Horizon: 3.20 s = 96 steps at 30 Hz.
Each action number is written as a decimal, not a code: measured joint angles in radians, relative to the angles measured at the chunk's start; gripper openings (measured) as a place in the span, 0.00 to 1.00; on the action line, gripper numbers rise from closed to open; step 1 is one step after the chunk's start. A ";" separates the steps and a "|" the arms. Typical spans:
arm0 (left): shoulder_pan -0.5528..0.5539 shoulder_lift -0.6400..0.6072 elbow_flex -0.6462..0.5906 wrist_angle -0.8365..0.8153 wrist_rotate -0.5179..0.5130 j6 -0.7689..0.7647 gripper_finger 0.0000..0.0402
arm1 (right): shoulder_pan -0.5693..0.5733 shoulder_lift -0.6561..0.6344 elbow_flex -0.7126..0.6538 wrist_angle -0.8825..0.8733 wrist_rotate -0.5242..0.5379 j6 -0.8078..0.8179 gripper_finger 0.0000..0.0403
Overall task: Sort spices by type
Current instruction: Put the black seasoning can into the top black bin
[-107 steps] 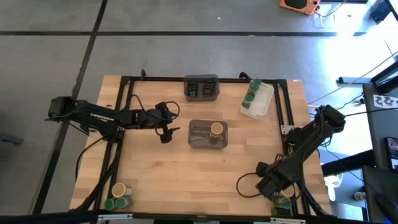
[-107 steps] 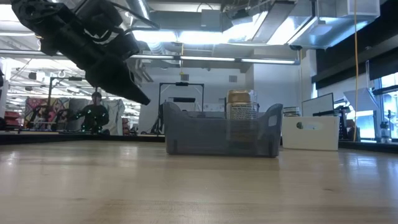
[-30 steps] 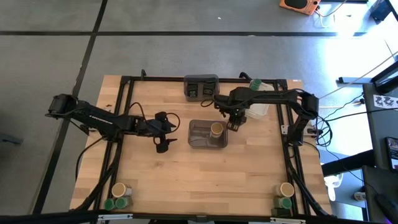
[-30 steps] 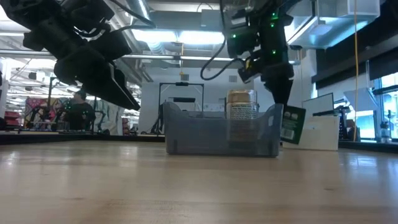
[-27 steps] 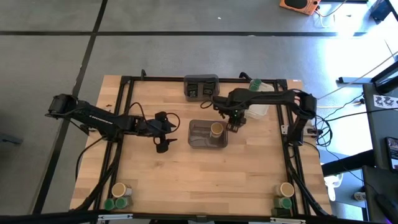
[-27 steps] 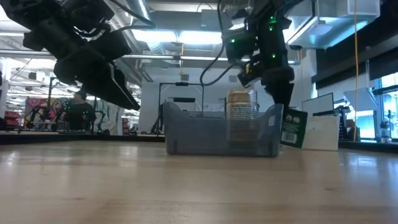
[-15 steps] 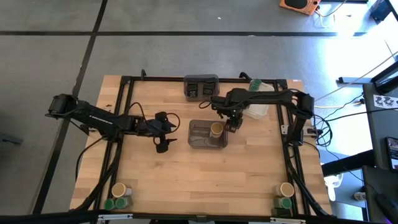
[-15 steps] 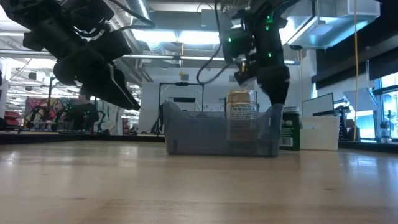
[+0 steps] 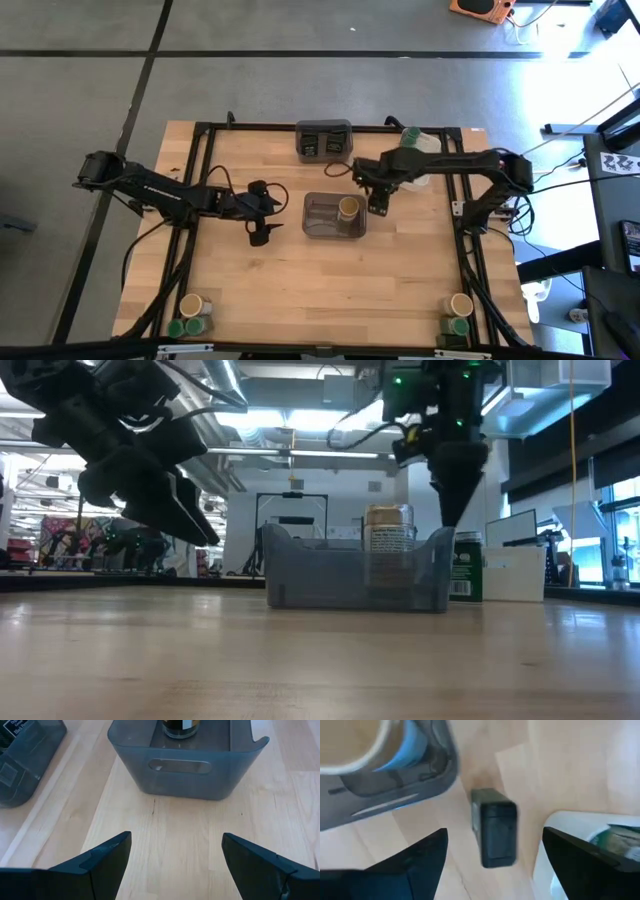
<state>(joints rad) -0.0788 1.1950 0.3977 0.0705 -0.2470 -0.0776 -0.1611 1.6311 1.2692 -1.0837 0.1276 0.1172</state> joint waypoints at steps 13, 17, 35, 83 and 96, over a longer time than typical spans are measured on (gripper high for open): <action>0.000 0.000 0.000 0.001 0.000 0.001 0.77 | 0.011 -0.007 -0.209 0.178 0.063 -0.017 0.73; 0.000 0.000 0.000 0.001 0.000 0.005 0.77 | 0.010 -0.007 -0.213 0.201 0.064 -0.018 0.58; 0.000 0.000 0.000 0.017 0.000 0.006 0.77 | 0.010 -0.007 0.105 0.060 0.185 -0.124 0.32; 0.001 0.000 0.000 0.025 0.000 0.015 0.77 | -0.254 0.369 0.306 0.423 0.111 -0.492 0.33; 0.001 0.000 0.000 0.030 0.000 0.017 0.77 | -0.253 0.384 0.306 0.420 0.090 -0.490 0.42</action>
<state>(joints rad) -0.0780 1.1950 0.3973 0.1009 -0.2470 -0.0608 -0.4137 2.0151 1.5753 -0.6635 0.2176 -0.3732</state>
